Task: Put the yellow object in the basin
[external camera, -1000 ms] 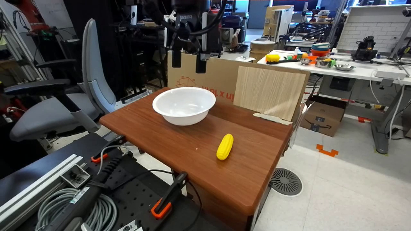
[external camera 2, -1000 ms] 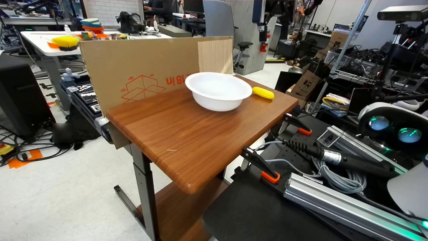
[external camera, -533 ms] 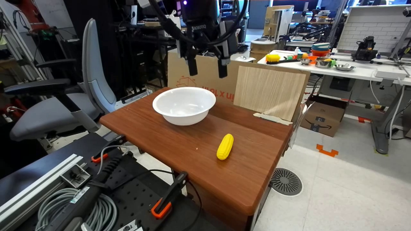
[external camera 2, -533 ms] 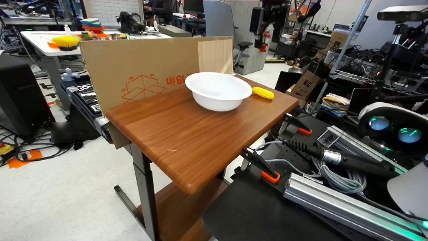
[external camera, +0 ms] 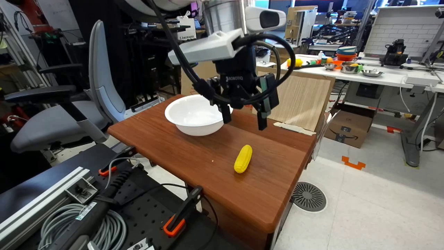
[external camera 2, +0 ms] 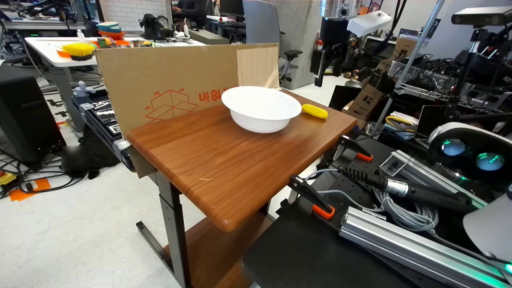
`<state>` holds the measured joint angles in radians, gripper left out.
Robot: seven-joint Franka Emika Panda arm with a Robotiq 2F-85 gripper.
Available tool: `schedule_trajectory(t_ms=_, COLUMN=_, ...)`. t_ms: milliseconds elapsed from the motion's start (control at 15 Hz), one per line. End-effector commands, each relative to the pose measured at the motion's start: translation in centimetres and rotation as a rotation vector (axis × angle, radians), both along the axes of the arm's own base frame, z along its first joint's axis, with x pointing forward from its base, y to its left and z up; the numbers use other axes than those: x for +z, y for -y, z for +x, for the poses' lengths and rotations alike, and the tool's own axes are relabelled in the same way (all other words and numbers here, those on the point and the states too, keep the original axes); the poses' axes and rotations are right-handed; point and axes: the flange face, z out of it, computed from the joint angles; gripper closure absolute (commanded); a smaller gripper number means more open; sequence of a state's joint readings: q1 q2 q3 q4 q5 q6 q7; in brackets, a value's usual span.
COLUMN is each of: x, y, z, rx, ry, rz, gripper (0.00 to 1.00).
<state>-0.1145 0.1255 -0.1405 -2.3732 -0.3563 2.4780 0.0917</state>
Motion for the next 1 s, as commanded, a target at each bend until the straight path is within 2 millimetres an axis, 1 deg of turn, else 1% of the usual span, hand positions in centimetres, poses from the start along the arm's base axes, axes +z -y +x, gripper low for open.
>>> schedule_trajectory(t_ms=0, x=-2.8, y=1.3, z=1.8, rx=-0.036, ry=0.025, rz=0.014, gripper=0.00)
schedule_trajectory(t_ms=133, x=-4.3, y=1.7, z=2.3, rx=-0.046, ry=0.013, rz=0.024, gripper=0.00)
schedule_trajectory(t_ms=400, x=-6.3, y=2.0, z=3.4, rx=-0.090, ry=-0.007, rz=0.056, gripper=0.00)
schedule_trajectory(t_ms=667, x=-7.9, y=2.5, z=3.8, rx=-0.138, ry=-0.031, rz=0.087, gripper=0.00)
schedule_trajectory(t_ms=933, x=-9.0, y=2.7, z=3.9, rx=-0.187, ry=-0.050, rz=0.121, gripper=0.00)
